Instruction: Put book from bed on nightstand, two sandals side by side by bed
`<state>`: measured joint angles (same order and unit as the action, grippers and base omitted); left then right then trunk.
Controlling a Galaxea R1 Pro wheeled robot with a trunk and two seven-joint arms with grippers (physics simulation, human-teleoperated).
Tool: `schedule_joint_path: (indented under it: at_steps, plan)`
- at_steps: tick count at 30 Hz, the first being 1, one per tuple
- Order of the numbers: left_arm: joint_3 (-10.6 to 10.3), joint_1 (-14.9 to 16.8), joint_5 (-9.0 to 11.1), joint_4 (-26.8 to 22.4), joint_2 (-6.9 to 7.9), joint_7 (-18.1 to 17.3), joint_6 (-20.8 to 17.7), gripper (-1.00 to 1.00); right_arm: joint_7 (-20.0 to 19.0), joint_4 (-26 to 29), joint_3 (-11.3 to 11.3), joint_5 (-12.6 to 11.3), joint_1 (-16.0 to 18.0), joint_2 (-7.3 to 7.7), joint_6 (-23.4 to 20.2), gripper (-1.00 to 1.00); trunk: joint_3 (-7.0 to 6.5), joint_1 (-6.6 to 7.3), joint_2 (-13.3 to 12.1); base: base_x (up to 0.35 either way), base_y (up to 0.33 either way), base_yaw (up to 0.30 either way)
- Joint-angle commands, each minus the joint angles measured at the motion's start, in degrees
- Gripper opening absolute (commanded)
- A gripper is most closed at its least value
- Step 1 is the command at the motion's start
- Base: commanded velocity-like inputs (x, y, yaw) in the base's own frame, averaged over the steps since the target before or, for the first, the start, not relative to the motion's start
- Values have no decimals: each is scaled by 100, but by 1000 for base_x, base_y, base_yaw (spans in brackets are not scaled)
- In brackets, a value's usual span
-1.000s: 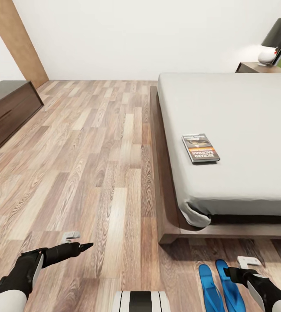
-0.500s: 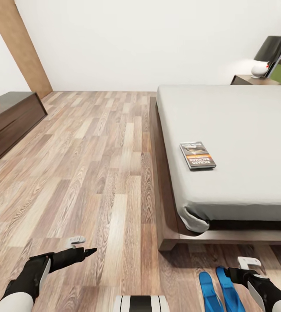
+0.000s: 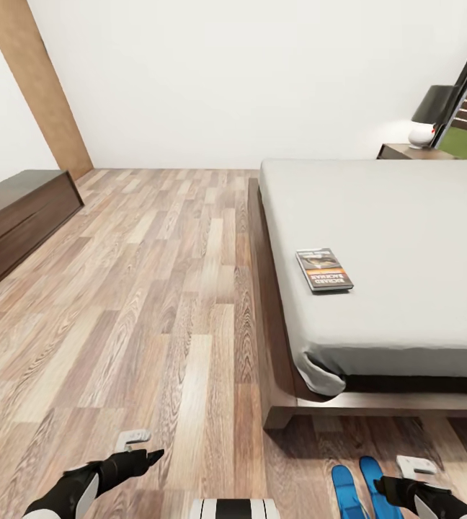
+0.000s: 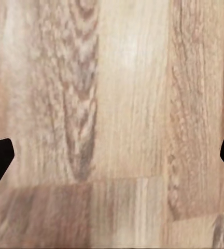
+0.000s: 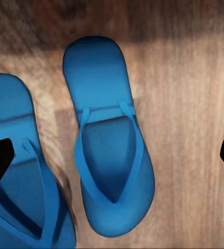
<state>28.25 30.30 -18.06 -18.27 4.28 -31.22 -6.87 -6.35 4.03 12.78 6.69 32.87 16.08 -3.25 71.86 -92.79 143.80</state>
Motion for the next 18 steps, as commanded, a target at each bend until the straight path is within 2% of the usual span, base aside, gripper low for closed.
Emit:
schedule_joint_path:
  at_steps: [1,5,18]
  plan:
    - [49,1,-13,54,-8,21,-12,100,-25,-24,50,57,0,0,14,100,-19,3,0,0,0,0]
    - [49,2,-12,157,-14,121,53,100,-19,-78,50,47,0,0,89,100,-107,14,-5,0,0,0]
    - [49,1,-9,203,-21,139,83,100,-34,-91,50,74,0,0,105,100,-395,47,-23,0,0,0]
